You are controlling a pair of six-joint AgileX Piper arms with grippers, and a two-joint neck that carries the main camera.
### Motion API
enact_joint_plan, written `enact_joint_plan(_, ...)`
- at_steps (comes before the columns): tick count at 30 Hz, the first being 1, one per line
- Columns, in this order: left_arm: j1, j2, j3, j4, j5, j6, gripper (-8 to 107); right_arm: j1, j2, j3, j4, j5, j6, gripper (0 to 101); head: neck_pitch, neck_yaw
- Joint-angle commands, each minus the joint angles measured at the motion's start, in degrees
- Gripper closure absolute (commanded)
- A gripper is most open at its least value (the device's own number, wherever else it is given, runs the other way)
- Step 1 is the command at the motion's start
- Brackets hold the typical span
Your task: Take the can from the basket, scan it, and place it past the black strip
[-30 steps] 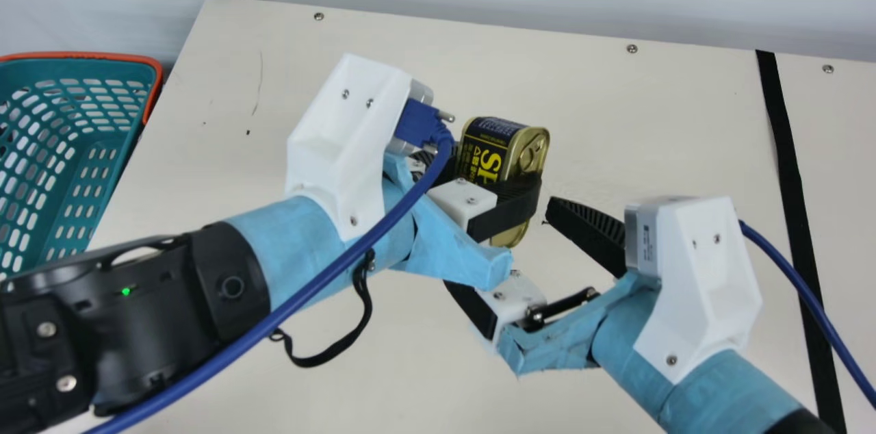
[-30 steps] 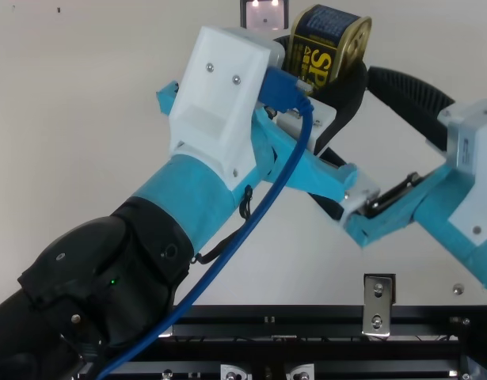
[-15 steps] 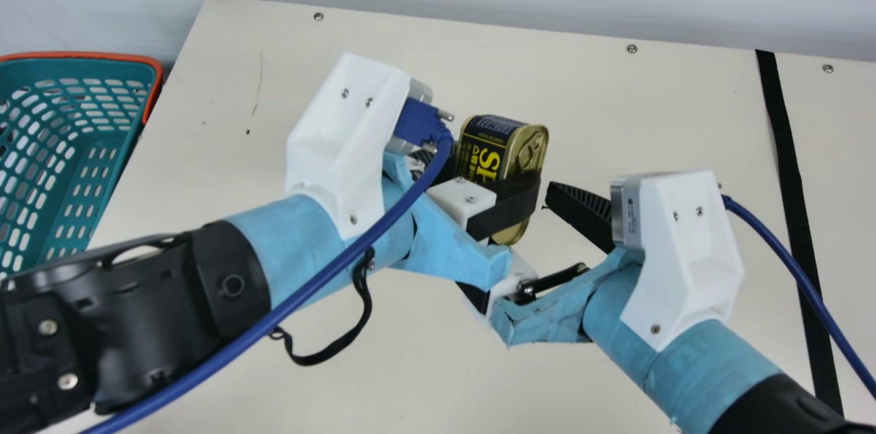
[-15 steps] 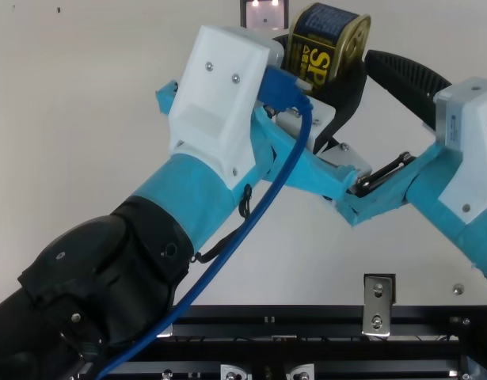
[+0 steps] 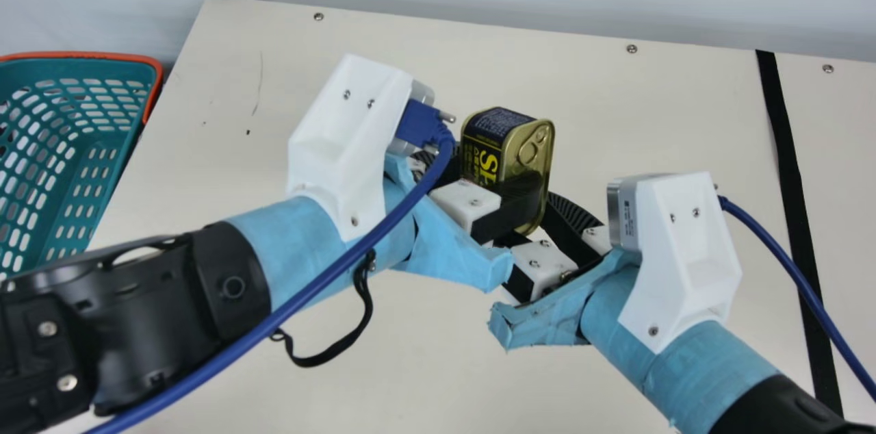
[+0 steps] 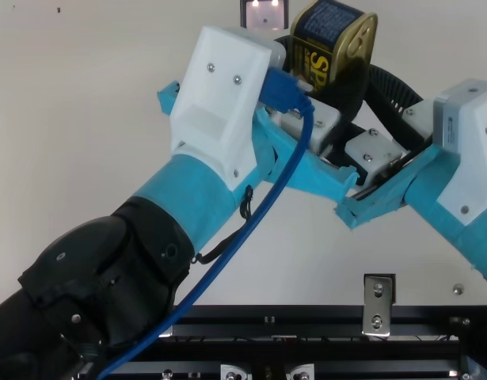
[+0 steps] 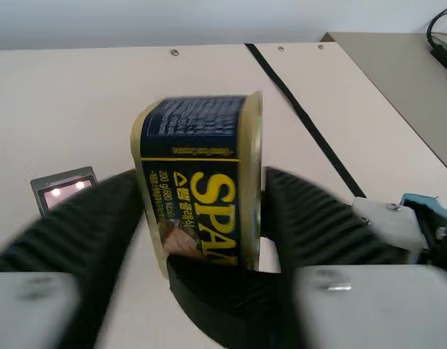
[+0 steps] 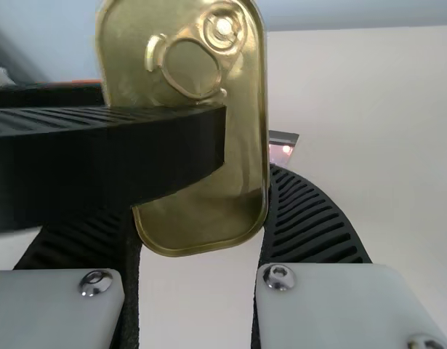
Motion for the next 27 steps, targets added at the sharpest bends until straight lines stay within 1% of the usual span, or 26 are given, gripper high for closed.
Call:
enact_joint_plan(1, 0.0, 0.0, 0.0, 0.0, 0.0, 0.0, 9, 0.0, 0.0, 0.0, 0.0, 0.0, 0.0, 101, 0.0, -0.1)
enact_joint_plan(3, 0.0, 0.0, 0.0, 0.0, 0.0, 0.0, 9, 0.0, 0.1, 0.1, 0.0, 0.5, 0.0, 101, 0.0, -0.1)
enact_joint_plan(4, 0.5, -0.1, -0.2, -2.4, 0.0, 2.6, 9, 0.0, 0.1, 0.1, 0.0, 0.5, 0.0, 101, 0.0, -0.1)
enact_joint_plan(8, 1.8, -0.4, -0.6, -3.3, -0.5, 3.5, 9, 0.0, 0.2, 0.2, 0.0, 1.0, 0.0, 101, 0.0, -0.1)
enact_joint_plan(10, 3.4, -0.8, -1.0, -3.5, -0.9, 3.7, 9, 0.0, 0.2, 0.2, 0.0, 1.0, 0.0, 101, 0.0, -0.1)
enact_joint_plan(13, 6.6, -1.8, -1.5, -1.8, -1.5, 2.5, 9, 0.0, 0.2, 0.2, 0.0, 1.3, 0.0, 101, 0.0, -0.1)
enact_joint_plan(19, 11.9, -4.7, -2.0, 5.8, -0.1, -4.6, 9, 0.0, 0.2, 0.2, 0.0, 1.3, 0.0, 101, 0.0, -0.1)
enact_joint_plan(23, 13.4, -6.9, -1.2, 12.3, 2.7, -10.6, 9, 0.0, 0.2, 0.2, 0.0, 1.3, 0.0, 101, 0.0, -0.1)
enact_joint_plan(27, 13.5, -9.4, 0.9, 19.1, 6.3, -16.5, 9, 0.0, 0.2, 0.2, 0.0, 1.3, 0.0, 101, 0.0, -0.1)
